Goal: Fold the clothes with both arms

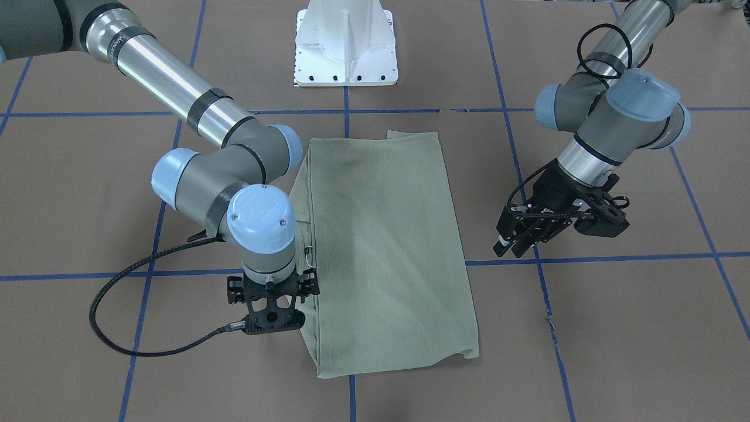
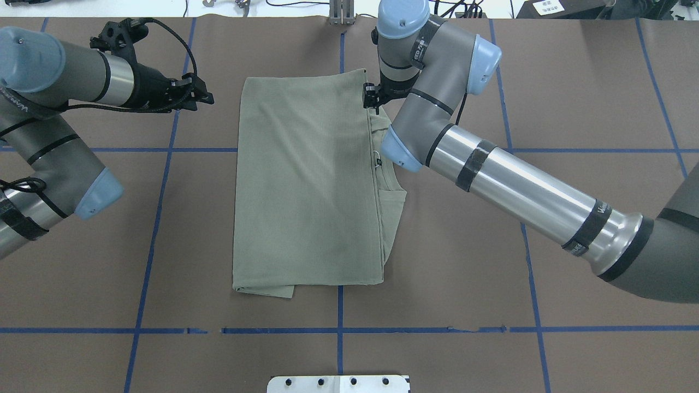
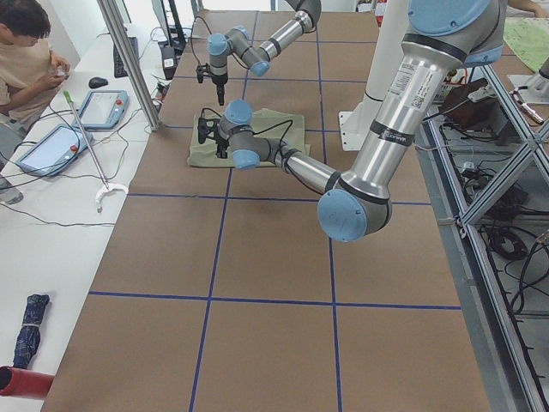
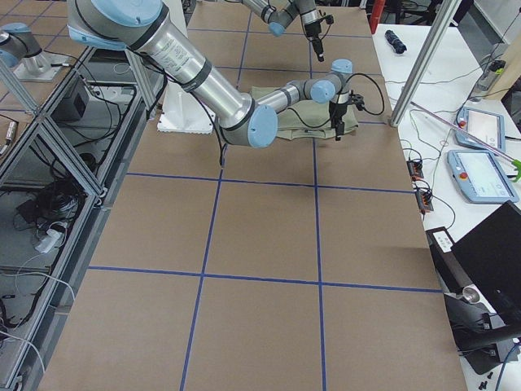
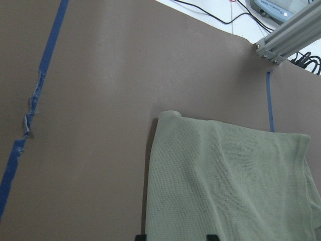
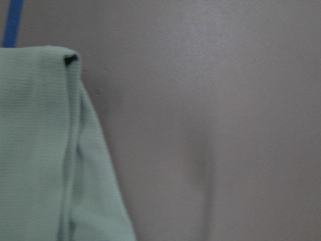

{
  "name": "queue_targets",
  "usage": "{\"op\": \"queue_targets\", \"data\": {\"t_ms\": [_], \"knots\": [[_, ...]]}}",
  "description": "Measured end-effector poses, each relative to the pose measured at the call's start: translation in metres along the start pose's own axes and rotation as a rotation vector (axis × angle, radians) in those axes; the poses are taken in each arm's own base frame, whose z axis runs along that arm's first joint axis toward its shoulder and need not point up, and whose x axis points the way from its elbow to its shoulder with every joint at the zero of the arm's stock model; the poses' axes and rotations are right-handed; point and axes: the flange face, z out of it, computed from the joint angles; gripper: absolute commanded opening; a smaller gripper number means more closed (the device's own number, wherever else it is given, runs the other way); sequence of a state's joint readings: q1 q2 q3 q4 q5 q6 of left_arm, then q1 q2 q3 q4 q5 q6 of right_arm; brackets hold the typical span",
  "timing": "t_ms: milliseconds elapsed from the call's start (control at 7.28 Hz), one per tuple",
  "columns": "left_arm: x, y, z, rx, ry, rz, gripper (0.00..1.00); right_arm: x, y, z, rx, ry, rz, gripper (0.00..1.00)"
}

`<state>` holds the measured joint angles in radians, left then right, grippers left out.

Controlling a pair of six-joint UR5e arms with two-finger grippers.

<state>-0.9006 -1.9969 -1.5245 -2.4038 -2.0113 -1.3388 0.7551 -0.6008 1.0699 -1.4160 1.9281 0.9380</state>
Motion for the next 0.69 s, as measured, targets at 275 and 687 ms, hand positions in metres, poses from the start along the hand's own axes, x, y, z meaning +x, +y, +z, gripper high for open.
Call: {"op": "queue_targets", "data": {"t_ms": [275, 687], "knots": [[0.0, -0.002, -0.003, -0.004, 0.004, -0.001, 0.5, -0.012, 0.086, -0.005, 0.032, -0.071, 0.166, 1.0], [0.001, -0.002, -0.005, -0.007, 0.008, 0.0, 0.5, -0.036, 0.239, -0.03, 0.13, -0.108, 0.469, 0.92]]}}
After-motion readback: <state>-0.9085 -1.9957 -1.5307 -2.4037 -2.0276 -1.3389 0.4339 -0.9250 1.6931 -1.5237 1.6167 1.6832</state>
